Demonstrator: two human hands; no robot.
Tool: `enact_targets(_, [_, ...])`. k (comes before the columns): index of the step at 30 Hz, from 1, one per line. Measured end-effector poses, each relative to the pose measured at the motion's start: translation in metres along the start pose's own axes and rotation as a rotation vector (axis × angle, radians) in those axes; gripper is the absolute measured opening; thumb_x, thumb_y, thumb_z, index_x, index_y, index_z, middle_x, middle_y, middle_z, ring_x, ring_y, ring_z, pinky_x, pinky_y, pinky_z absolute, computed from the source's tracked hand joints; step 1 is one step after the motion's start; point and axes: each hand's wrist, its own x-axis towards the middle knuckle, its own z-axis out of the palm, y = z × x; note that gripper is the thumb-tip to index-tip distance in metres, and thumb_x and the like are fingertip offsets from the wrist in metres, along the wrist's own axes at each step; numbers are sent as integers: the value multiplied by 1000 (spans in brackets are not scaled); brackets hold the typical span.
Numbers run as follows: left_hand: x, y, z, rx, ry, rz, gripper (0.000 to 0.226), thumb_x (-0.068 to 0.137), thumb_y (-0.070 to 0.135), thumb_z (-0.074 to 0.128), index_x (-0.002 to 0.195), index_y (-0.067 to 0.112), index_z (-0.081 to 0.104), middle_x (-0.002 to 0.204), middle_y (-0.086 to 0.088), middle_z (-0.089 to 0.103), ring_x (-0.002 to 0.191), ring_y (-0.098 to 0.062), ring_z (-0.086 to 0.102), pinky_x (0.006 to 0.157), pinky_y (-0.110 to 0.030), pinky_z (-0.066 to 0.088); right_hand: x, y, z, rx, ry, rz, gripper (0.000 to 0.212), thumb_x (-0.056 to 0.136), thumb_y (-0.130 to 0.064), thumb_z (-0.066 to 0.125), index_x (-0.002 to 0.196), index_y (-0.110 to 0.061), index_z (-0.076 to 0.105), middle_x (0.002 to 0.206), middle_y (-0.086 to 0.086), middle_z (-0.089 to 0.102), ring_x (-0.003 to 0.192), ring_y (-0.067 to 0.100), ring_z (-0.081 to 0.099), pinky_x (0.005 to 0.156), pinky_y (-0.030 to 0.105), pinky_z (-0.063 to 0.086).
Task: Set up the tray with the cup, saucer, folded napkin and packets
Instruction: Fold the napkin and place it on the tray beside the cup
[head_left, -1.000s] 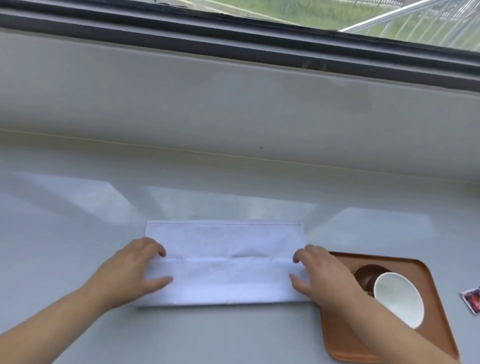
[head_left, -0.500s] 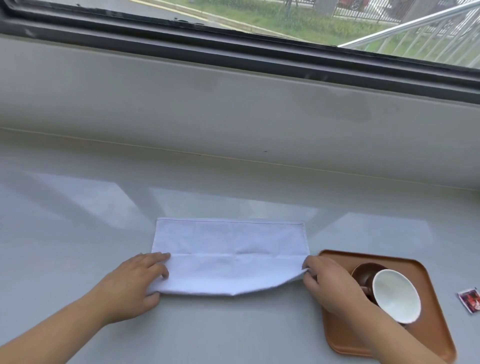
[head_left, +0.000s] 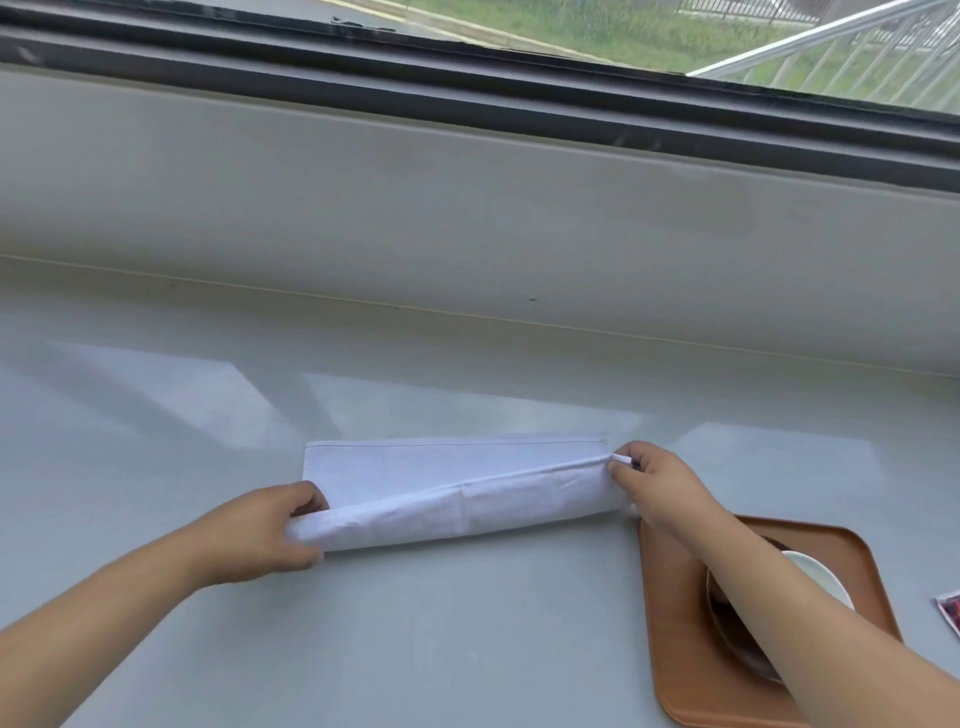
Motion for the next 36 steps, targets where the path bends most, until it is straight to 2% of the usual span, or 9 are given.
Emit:
enact_targets(3, [14,1,-10,-23,15,-20,7,79,37,69,82,37,63,74,11,65,63,-9,56,60,-30,43,14,-5,0,18,-6,13,17,95,-23,64,78,-20,66,53,-12,56,46,6,47,54,27,37])
enact_targets(7, [32,4,-21,-234,182,-62,12,92,23,74,83,19,68,77,1,67,68,-17,58,61,-31,40,29,-12,-1,-6,-1,19,14,96,-23,62,83,-18,65,65,-4,57,55,12,49,54,29,36])
enact_targets(12, [53,9,-22,-533,345,-143,22,97,31,72,85,12,70,81,-11,70,72,-27,62,69,-36,44,43,-17,0,-60,15,23,15,97,-27,61,88,-16,64,72,0,60,60,17,53,54,29,38])
enact_targets(17, [73,5,-15,-355,431,-209,43,95,37,70,68,15,44,65,-4,47,60,-25,43,61,-35,29,53,-20,4,-196,63,-7,21,97,-32,60,80,-21,54,73,-3,58,67,19,54,52,29,35])
enact_targets(21, [80,1,-13,-217,441,-258,26,90,42,74,88,24,56,81,5,64,73,-21,61,58,-32,37,54,-22,10,-313,153,-2,14,94,-34,60,93,-21,55,82,0,63,77,26,60,59,33,42])
enact_targets(24, [79,3,-13,-158,432,-273,28,89,43,75,105,30,55,95,5,65,89,-24,66,58,-33,42,41,-28,17,-396,264,-99,20,91,-28,64,106,-18,55,95,3,62,86,29,59,65,36,45])
enact_targets(29, [76,4,-16,-120,419,-246,18,88,35,74,82,24,62,85,1,69,74,-20,62,58,-33,40,-6,-37,47,-522,191,-368,29,87,-19,68,113,-10,60,106,11,63,95,35,59,75,45,52])
enact_targets(33, [66,7,-16,-302,430,-222,18,89,27,73,81,17,60,79,-4,66,66,-24,58,58,-35,41,-39,-41,77,-605,72,-550,31,82,-18,70,111,-12,62,101,7,61,89,32,59,70,44,52])
enact_targets(36, [56,7,-15,-512,360,-240,13,92,18,71,86,11,62,86,-11,68,73,-30,62,75,-51,58,-58,-46,98,-625,8,-616,31,82,-24,66,112,-16,60,100,4,58,90,28,56,74,42,51])
